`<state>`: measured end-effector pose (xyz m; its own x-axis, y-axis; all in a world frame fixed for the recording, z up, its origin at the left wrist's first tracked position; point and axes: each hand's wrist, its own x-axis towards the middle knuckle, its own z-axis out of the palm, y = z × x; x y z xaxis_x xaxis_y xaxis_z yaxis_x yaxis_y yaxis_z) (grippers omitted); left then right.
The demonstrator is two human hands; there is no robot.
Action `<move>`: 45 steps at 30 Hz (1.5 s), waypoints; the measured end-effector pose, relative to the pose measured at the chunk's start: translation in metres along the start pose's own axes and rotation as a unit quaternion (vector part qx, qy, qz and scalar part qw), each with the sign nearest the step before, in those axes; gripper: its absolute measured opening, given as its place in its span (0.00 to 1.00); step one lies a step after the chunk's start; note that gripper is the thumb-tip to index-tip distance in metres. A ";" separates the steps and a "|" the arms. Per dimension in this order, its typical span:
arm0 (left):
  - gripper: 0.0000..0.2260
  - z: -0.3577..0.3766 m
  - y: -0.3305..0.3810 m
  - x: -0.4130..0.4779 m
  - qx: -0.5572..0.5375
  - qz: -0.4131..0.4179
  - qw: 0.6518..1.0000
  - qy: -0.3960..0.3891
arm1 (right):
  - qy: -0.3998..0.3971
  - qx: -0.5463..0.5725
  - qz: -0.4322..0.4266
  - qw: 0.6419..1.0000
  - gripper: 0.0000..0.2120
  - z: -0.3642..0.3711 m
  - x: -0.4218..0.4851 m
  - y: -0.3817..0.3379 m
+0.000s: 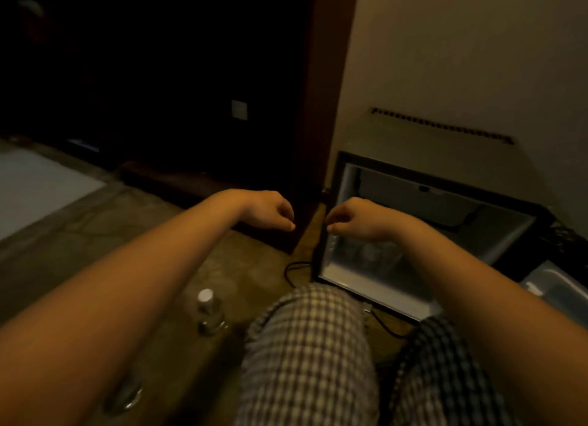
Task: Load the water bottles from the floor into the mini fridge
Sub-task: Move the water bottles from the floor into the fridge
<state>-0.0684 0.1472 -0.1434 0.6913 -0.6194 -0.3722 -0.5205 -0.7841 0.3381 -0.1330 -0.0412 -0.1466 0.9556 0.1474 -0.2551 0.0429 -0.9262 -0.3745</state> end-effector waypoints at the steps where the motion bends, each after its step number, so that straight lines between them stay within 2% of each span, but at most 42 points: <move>1: 0.19 0.000 -0.011 -0.016 0.002 -0.009 1.000 0.002 | -0.009 -0.003 -0.009 1.000 0.16 0.001 0.002 -0.014; 5: 0.19 0.013 -0.059 -0.075 -0.004 -0.047 0.999 0.020 | -0.037 -0.016 -0.045 0.998 0.17 0.023 0.017 -0.072; 11: 0.18 0.068 -0.139 -0.141 -0.101 -0.130 0.986 -0.008 | -0.083 0.015 -0.096 0.992 0.17 0.090 0.036 -0.158; 16: 0.16 0.138 -0.201 -0.177 -0.151 -0.196 0.968 -0.049 | -0.182 0.064 -0.103 0.976 0.17 0.174 0.049 -0.201; 20: 0.20 0.183 -0.235 -0.200 -0.220 -0.273 0.935 -0.052 | -0.242 0.046 -0.090 0.965 0.18 0.236 0.056 -0.210; 24: 0.23 0.214 -0.248 -0.206 -0.250 -0.312 0.917 -0.012 | -0.261 0.029 -0.056 0.963 0.16 0.271 0.063 -0.204; 30: 0.21 0.254 -0.254 -0.190 -0.286 -0.329 0.893 0.111 | -0.289 0.032 -0.027 0.957 0.17 0.302 0.076 -0.204; 32: 0.19 0.260 -0.254 -0.183 -0.289 -0.349 0.882 0.131 | -0.286 0.043 -0.022 0.957 0.17 0.306 0.080 -0.205; 37: 0.16 0.265 -0.256 -0.164 -0.265 -0.394 0.873 0.114 | -0.267 0.078 -0.006 0.961 0.18 0.310 0.084 -0.201; 41: 0.16 0.254 -0.257 -0.158 -0.261 -0.409 0.873 0.055 | -0.261 0.099 0.007 0.960 0.21 0.308 0.082 -0.194; 45: 0.14 0.246 -0.251 -0.170 -0.313 -0.366 0.867 0.128 | -0.248 0.110 0.004 0.963 0.26 0.303 0.078 -0.192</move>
<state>-0.1792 0.4394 -0.3775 0.8524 0.1265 -0.5073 0.4223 -0.7387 0.5253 -0.1551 0.2536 -0.3651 0.6970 0.3383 -0.6322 -0.0788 -0.8402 -0.5365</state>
